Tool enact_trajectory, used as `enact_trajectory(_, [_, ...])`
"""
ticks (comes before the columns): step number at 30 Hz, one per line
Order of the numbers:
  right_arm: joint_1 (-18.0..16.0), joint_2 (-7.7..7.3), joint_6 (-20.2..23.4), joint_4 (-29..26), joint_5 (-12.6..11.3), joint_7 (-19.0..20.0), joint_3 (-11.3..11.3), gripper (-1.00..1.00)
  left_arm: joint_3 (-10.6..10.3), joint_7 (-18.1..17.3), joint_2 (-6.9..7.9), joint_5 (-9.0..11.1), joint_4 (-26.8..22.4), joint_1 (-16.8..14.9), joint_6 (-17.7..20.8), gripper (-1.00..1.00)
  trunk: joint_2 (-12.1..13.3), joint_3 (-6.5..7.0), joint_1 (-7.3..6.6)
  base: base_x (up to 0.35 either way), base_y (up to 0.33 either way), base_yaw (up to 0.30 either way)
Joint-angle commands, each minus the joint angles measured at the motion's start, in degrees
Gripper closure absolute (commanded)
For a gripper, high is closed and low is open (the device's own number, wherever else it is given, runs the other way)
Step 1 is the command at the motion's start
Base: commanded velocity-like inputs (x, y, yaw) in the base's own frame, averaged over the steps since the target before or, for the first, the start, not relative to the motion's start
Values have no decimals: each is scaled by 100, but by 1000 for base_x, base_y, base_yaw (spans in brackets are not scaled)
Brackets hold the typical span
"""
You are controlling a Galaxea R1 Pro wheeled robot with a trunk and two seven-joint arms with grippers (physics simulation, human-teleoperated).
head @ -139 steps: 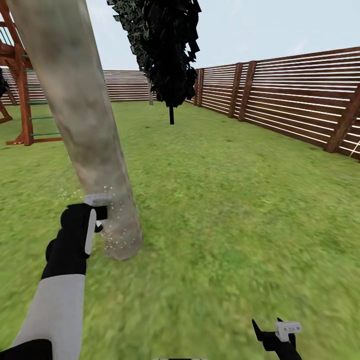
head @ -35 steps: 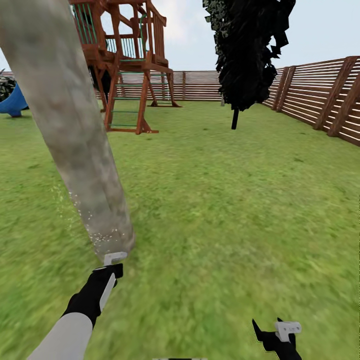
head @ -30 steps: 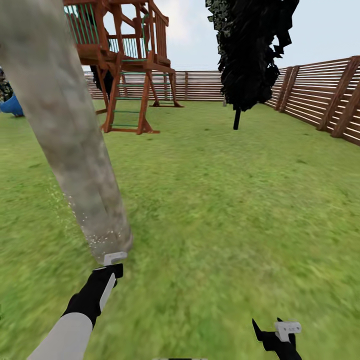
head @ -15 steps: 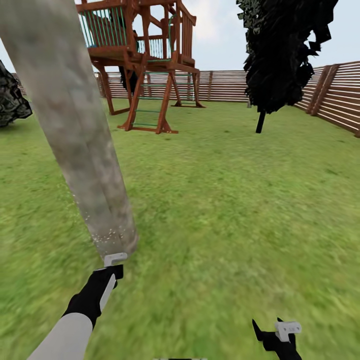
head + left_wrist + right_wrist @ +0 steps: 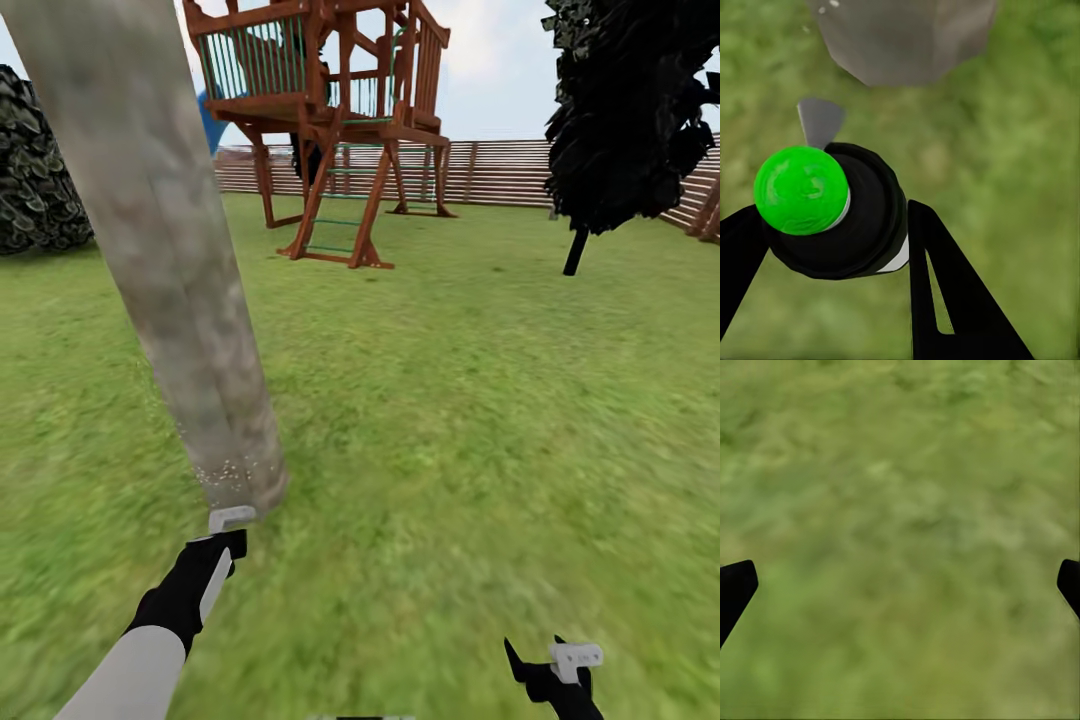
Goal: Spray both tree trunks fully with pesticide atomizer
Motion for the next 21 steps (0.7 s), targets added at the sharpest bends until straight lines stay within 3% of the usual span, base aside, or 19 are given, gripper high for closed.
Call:
enact_trajectory(1, [1, 0, 2, 0, 0, 0, 1, -100, 0, 1, 0, -3, 0, 0, 0, 100, 0, 0, 0, 176, -245, 276])
enact_trajectory(8, [1, 0, -2, 0, 0, 2, -1, -100, 0, 1, 0, -3, 0, 0, 0, 100, 0, 0, 0, 175, -203, 276])
enact_trajectory(16, [0, -2, -2, 0, 0, 2, -5, -100, -6, -6, -8, -8, 0, 0, -17, 100, 0, 0, 0, 17, -10, 272])
enact_trajectory(21, [-1, -7, -1, -2, 0, 3, -6, -100, -52, -31, -47, -43, -78, -143, 94, 100, 0, 0, 0, 0, 0, 61])
